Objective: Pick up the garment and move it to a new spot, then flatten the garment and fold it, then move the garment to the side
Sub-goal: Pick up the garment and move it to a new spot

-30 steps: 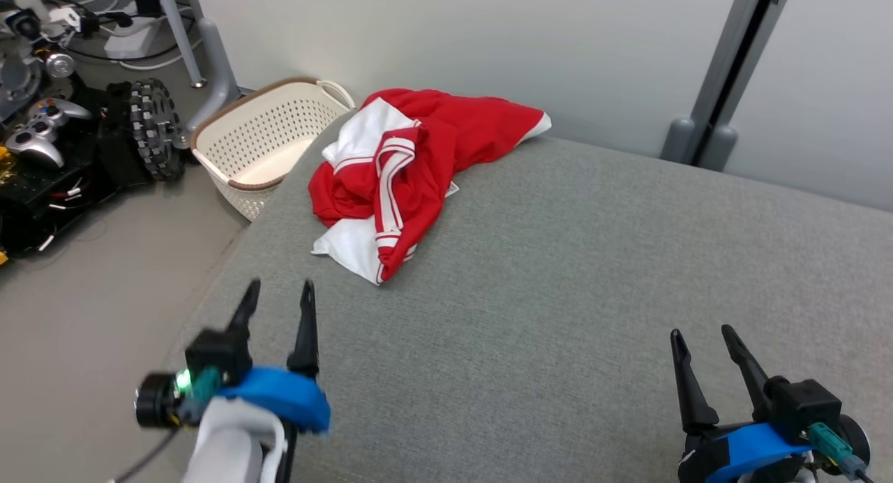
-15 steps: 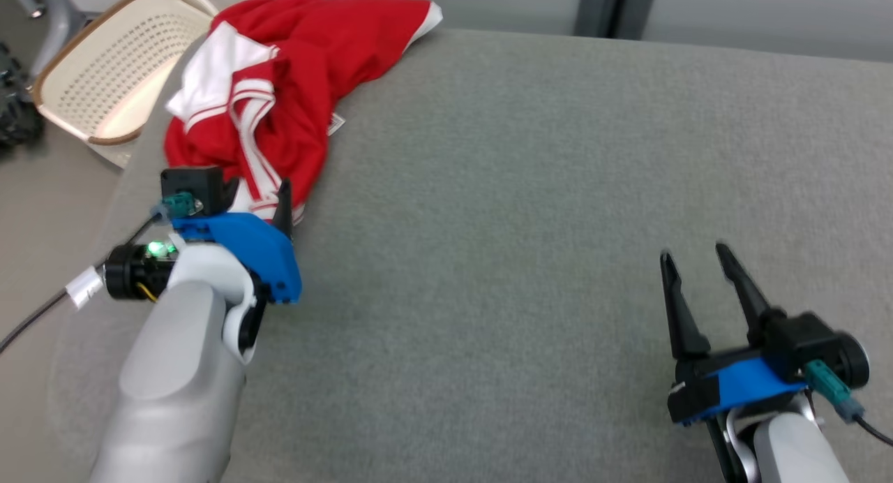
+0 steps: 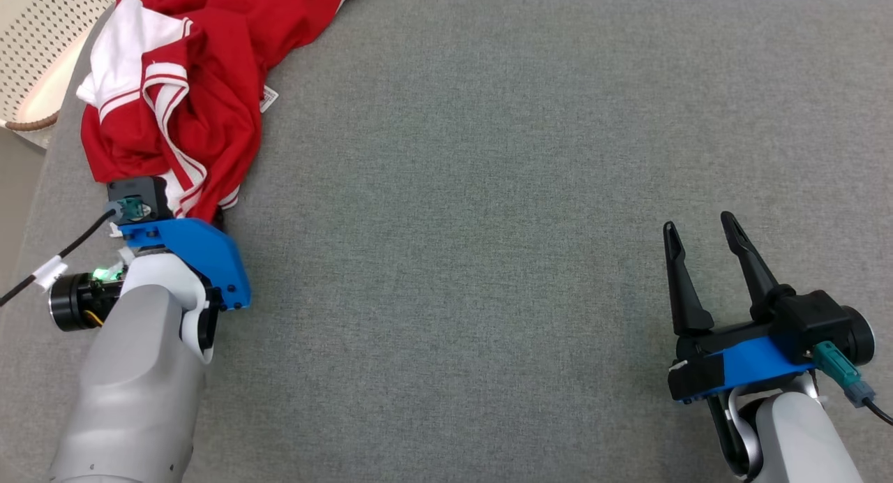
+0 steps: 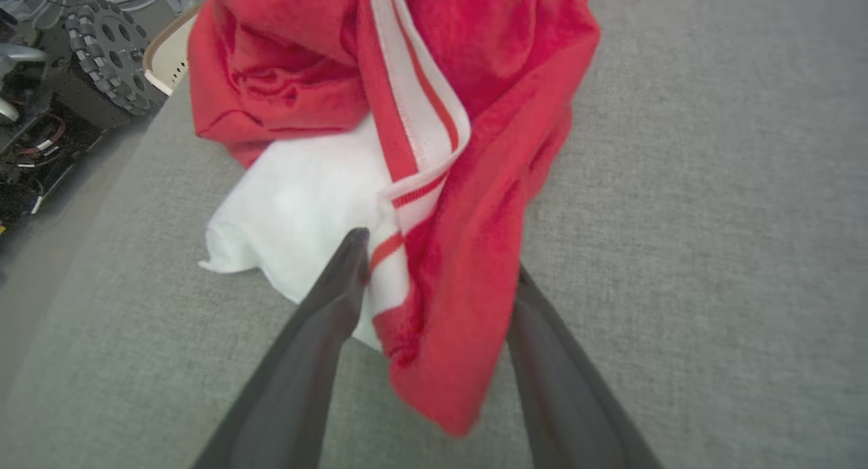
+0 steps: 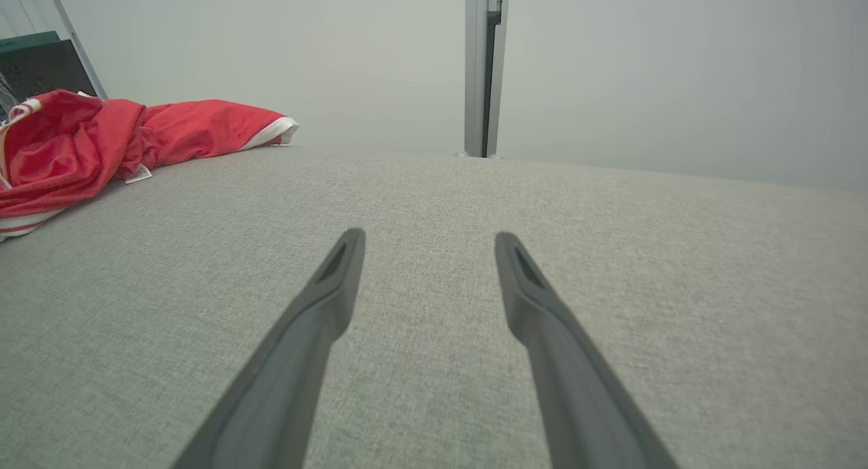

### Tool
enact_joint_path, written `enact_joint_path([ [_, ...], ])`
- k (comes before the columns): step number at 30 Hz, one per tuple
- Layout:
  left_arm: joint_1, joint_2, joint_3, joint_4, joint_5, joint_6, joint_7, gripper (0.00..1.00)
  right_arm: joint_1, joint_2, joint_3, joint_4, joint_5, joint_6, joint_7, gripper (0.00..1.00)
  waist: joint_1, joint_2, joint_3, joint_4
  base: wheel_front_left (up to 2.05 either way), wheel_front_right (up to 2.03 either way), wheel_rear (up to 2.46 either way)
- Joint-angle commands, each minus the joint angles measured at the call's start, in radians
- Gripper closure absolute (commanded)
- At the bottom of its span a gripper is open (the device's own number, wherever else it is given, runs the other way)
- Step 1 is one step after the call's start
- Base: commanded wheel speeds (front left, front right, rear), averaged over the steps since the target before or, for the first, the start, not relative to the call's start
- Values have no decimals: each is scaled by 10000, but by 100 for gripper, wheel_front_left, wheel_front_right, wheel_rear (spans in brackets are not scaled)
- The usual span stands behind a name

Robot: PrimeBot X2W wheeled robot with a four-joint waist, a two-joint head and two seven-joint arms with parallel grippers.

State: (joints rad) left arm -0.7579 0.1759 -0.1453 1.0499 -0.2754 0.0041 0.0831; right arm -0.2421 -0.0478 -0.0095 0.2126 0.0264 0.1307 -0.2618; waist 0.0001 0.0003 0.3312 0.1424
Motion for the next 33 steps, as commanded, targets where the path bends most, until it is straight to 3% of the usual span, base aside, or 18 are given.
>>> enact_joint_path([
  [1,-230,58,4,13,-22,64,-291,93,-80,-46,9,-33,72,1,-49,0,-1,-3,-105,-45,0,0,0],
  [2,-261,71,-13,38,-24,24,-433,100,-54,-46,3,-17,104,1,-49,0,-1,-3,-181,-59,0,0,0],
  [16,-1265,-63,-872,-698,552,-458,-2050,100,797,-46,-317,141,490,1,-49,0,-1,-3,-2016,-484,0,0,0],
  [26,-2089,-767,-1914,-1872,979,-839,-1879,100,1335,-46,-355,272,800,1,-48,0,-1,-3,-2842,-1309,0,0,0],
  [33,-2704,-1200,-2523,-3179,309,-1087,-1710,100,1373,-45,-243,286,929,1,-48,0,-1,-3,-2860,-2108,0,0,0],
])
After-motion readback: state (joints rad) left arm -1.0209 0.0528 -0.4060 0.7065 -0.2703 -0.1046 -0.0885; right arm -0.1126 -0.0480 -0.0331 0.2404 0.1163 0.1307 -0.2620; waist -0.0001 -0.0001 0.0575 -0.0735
